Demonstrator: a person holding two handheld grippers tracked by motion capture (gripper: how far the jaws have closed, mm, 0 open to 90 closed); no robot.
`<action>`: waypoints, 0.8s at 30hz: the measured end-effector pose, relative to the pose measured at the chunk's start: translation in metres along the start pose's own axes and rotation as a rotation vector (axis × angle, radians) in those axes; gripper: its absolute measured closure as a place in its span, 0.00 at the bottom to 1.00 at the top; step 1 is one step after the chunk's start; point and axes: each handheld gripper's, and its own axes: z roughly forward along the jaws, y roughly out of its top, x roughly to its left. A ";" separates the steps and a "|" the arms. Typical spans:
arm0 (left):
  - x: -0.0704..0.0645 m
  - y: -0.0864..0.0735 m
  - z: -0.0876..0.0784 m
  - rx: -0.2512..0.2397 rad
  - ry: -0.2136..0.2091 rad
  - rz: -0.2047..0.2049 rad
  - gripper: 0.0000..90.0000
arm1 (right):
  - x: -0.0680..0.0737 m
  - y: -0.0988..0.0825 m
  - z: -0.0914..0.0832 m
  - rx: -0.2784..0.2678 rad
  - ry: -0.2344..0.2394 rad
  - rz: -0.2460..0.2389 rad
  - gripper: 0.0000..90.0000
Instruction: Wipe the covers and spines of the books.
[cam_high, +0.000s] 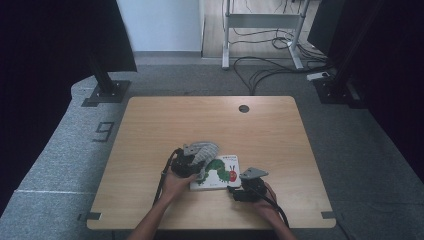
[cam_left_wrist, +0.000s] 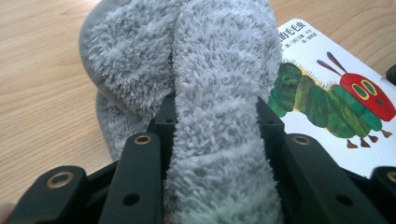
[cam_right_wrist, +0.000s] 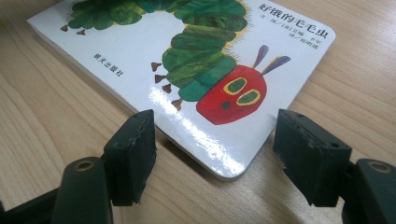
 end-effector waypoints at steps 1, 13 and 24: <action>-0.004 0.000 -0.001 -0.005 -0.005 0.011 0.70 | 0.000 0.000 0.000 0.000 0.000 0.000 0.33; -0.079 0.010 0.024 0.026 -0.118 0.164 0.70 | 0.000 0.000 0.000 0.001 0.000 0.001 0.33; -0.060 -0.003 0.011 0.013 -0.070 0.137 0.70 | 0.000 0.000 0.000 0.001 -0.001 -0.001 0.33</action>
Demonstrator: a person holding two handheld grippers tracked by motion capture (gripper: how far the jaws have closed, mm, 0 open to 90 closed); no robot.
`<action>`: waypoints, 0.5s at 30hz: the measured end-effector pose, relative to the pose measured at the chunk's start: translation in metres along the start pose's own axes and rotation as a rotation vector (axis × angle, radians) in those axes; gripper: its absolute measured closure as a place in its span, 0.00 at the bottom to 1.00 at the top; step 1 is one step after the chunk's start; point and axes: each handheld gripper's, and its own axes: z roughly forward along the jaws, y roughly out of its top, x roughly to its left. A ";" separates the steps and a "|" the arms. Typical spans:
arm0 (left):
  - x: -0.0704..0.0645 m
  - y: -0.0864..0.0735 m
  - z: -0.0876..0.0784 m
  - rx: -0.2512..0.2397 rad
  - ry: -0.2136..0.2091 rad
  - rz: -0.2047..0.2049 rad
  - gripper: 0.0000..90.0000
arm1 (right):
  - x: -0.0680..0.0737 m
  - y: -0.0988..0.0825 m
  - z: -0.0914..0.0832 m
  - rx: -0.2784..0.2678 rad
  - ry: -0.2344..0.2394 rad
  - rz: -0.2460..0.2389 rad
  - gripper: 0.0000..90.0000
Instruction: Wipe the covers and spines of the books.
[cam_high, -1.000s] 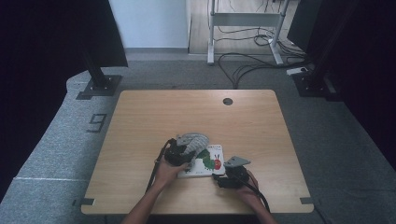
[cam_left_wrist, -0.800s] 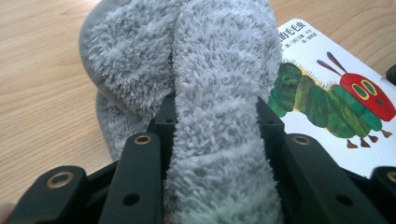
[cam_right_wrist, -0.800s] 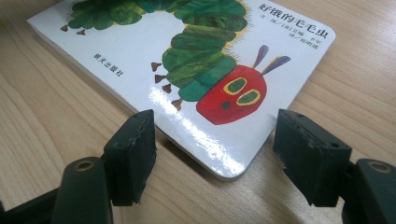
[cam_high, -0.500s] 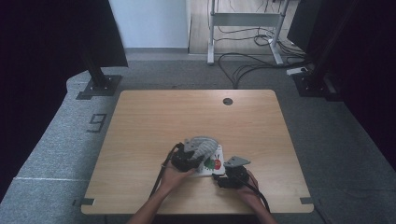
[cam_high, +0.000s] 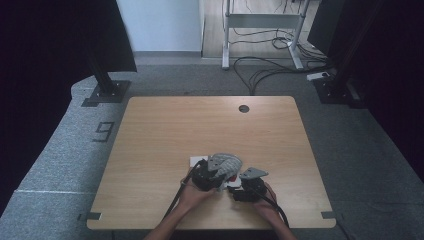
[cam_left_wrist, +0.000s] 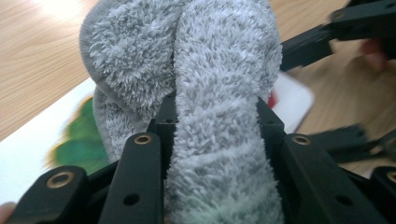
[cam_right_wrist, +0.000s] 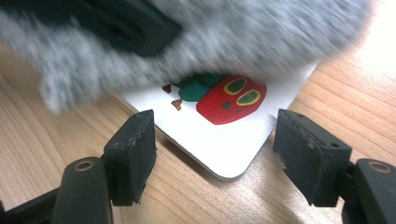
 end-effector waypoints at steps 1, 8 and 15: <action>0.004 -0.003 -0.003 -0.003 0.006 -0.010 0.70 | 0.000 0.000 0.000 0.000 0.001 0.002 0.33; 0.041 -0.024 -0.023 -0.022 0.064 -0.096 0.70 | 0.000 0.000 0.000 0.000 0.002 0.001 0.33; 0.062 -0.034 -0.032 -0.027 0.088 -0.144 0.70 | 0.000 0.000 0.000 -0.001 0.002 0.001 0.33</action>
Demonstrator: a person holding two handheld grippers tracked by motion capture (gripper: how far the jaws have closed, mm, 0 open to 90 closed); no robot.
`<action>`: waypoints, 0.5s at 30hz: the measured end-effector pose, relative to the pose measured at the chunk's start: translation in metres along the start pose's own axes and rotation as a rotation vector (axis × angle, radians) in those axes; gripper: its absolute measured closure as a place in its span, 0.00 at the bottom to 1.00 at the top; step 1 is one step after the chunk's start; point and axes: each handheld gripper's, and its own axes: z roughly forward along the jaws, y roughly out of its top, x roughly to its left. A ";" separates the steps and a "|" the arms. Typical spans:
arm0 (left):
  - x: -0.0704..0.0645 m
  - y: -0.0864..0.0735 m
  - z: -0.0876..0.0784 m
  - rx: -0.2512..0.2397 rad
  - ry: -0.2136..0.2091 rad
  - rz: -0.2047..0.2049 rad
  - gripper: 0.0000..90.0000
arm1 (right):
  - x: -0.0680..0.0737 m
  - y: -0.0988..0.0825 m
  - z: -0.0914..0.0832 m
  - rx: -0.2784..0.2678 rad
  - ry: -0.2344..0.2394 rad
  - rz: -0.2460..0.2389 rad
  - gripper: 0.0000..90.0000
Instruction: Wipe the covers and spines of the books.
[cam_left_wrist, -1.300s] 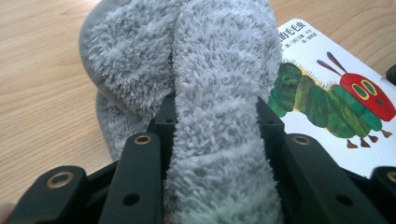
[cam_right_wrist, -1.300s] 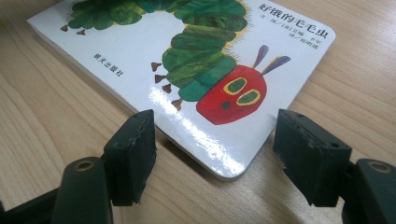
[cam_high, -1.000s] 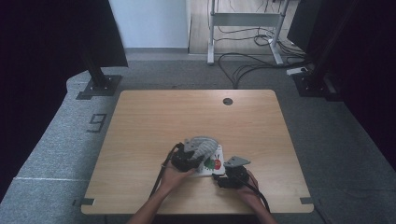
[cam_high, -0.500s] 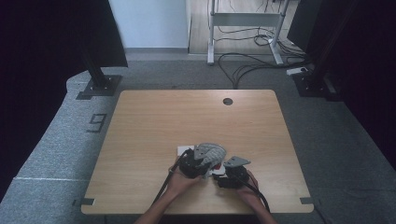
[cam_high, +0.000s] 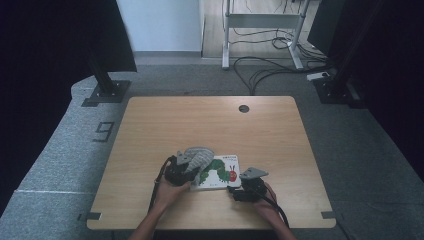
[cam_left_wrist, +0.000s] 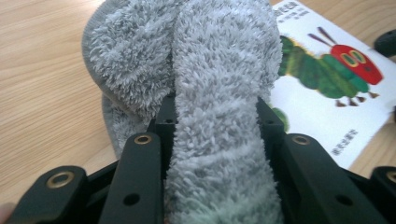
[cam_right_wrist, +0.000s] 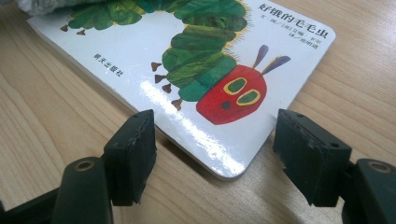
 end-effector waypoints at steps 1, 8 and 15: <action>0.002 0.000 -0.001 0.001 0.003 -0.006 0.70 | 0.000 0.000 0.000 0.000 0.000 0.000 0.33; 0.014 0.003 -0.005 -0.006 0.019 -0.031 0.70 | 0.000 0.000 0.000 0.000 0.000 0.000 0.33; 0.049 0.011 -0.019 -0.024 0.089 -0.092 0.70 | 0.000 0.000 0.000 -0.001 0.001 0.001 0.33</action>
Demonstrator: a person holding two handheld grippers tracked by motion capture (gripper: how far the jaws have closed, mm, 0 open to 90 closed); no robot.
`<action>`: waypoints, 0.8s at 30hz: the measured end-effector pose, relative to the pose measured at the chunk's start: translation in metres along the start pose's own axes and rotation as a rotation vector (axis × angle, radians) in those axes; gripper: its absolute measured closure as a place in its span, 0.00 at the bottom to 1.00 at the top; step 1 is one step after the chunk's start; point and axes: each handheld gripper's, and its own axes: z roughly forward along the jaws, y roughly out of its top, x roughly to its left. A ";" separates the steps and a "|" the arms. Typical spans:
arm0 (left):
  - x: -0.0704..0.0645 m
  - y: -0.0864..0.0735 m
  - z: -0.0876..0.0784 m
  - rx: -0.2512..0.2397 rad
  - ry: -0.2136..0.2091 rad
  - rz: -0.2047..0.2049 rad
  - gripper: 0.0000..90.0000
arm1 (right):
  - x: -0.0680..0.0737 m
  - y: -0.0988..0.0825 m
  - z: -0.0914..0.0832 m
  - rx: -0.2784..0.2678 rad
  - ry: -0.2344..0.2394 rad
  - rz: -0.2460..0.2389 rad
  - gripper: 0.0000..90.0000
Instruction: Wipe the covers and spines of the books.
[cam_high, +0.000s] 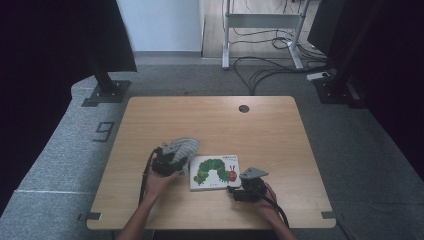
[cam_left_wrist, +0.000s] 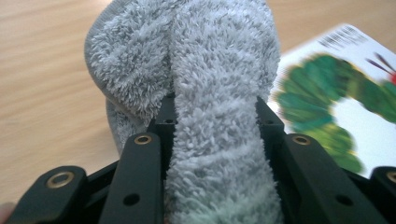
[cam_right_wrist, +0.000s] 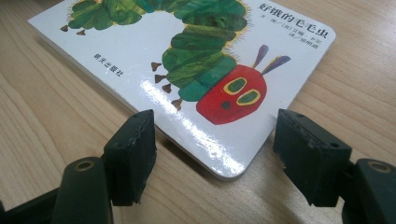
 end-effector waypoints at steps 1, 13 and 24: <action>0.006 0.001 -0.002 -0.007 0.015 -0.012 0.70 | 0.000 0.000 0.000 0.000 0.000 0.000 0.33; 0.080 0.002 -0.005 0.002 0.150 -0.162 0.69 | 0.000 0.000 0.000 -0.001 0.000 -0.002 0.33; 0.092 -0.007 0.014 0.065 0.210 -0.152 0.67 | 0.000 0.000 0.000 -0.001 0.001 -0.001 0.33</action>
